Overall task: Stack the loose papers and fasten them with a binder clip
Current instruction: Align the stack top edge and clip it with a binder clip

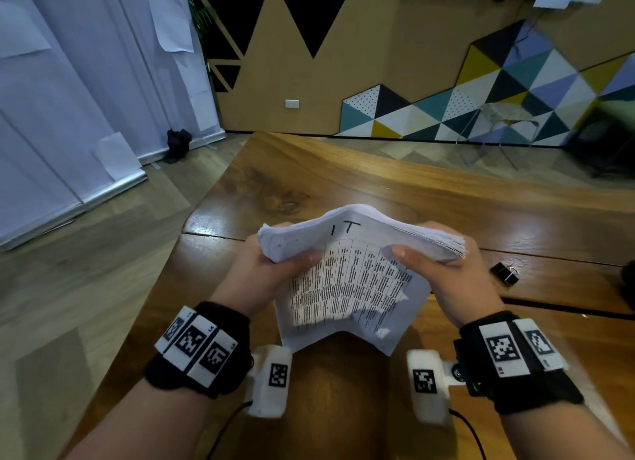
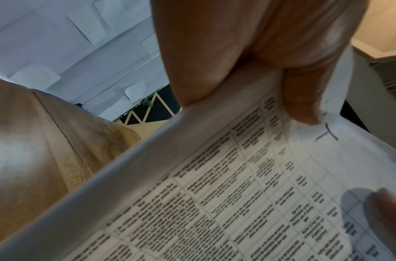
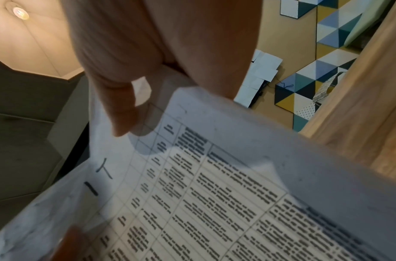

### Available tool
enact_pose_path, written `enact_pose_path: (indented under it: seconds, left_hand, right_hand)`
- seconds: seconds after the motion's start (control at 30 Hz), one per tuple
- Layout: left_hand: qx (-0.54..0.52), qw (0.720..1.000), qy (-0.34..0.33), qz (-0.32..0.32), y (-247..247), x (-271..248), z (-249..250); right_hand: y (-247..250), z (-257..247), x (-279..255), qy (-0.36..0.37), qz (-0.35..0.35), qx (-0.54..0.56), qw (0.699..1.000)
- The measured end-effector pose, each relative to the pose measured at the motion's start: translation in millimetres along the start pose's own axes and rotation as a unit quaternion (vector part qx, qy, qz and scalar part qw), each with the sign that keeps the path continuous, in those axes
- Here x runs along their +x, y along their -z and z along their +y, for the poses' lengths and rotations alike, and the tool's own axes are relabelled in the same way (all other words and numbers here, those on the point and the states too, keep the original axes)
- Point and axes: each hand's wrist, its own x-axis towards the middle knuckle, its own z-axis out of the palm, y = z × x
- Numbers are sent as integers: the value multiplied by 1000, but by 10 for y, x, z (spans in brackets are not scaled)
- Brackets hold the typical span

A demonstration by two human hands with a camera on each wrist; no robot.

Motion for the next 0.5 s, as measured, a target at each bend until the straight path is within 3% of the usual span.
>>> enact_pose_path:
  seconds: [0.17,0.33,0.5]
  left_hand:
    - [10,1000,-11,-3,-3,13,36]
    - [-27,992,-49,113,-76,-93,44]
    - [-26,985,-91,141,-154,-148,35]
  right_hand:
    - [-17,-37,-18,-4,6,-33,999]
    - [-1,-28,-52,3,25,-35,999]
    - [-16,-16,-58,3,39,-25,999]
